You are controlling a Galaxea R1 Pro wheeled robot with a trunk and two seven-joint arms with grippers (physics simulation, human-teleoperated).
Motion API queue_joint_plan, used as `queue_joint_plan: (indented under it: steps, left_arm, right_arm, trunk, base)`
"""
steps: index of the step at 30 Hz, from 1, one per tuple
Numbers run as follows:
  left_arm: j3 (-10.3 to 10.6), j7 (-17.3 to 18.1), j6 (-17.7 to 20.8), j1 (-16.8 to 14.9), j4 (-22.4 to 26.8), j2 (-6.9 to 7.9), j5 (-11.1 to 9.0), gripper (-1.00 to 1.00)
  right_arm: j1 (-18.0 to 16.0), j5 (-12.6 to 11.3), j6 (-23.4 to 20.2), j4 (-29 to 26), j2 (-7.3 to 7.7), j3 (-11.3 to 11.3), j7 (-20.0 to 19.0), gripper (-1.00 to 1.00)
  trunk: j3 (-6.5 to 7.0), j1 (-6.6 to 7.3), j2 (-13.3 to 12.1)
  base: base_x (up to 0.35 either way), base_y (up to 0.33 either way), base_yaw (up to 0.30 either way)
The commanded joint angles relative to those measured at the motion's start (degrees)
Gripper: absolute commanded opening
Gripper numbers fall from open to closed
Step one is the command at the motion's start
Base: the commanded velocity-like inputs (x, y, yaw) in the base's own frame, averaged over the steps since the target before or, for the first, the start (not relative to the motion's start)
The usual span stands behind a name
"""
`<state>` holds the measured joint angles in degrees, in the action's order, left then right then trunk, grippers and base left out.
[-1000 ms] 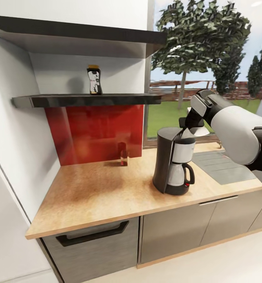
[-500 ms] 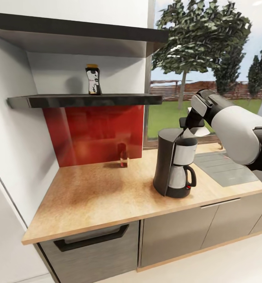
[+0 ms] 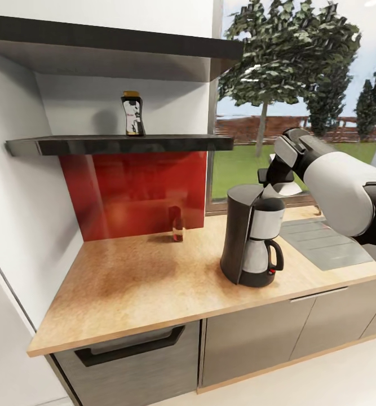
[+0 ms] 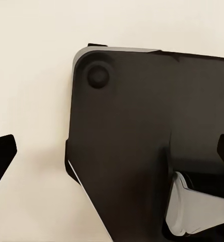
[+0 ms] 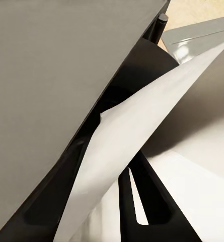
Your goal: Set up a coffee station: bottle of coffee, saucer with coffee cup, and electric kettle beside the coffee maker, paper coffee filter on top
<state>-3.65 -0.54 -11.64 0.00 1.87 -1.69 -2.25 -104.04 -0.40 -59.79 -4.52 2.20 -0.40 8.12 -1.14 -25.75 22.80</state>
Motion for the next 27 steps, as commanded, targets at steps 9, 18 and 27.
queue_joint_plan:
  steps: [9, 18, 27]
  left_arm:
    - [-0.32, 0.01, -0.07, 0.0, 0.06, 0.0, -0.21, 1.0]
    - [-0.33, 0.01, -0.08, 0.0, 0.06, 0.02, -0.19, 1.0]
    - [-0.33, -0.01, -0.09, 0.0, 0.06, 0.02, -0.21, 1.0]
  right_arm:
    - [-0.05, -0.12, -0.21, -0.05, 0.02, -0.1, 0.23, -1.0]
    - [-0.05, -0.12, -0.21, -0.05, 0.08, -0.11, 0.24, -1.0]
    - [-0.05, -0.12, -0.21, -0.05, 0.09, -0.13, 0.24, 1.0]
  trunk:
    - [-0.12, -0.04, 0.12]
    - [-0.12, -0.04, 0.12]
    - [-0.12, -0.04, 0.12]
  base:
    - [0.0, -0.01, 0.0]
    - [0.0, -0.08, 0.0]
    - [0.0, -0.004, 0.0]
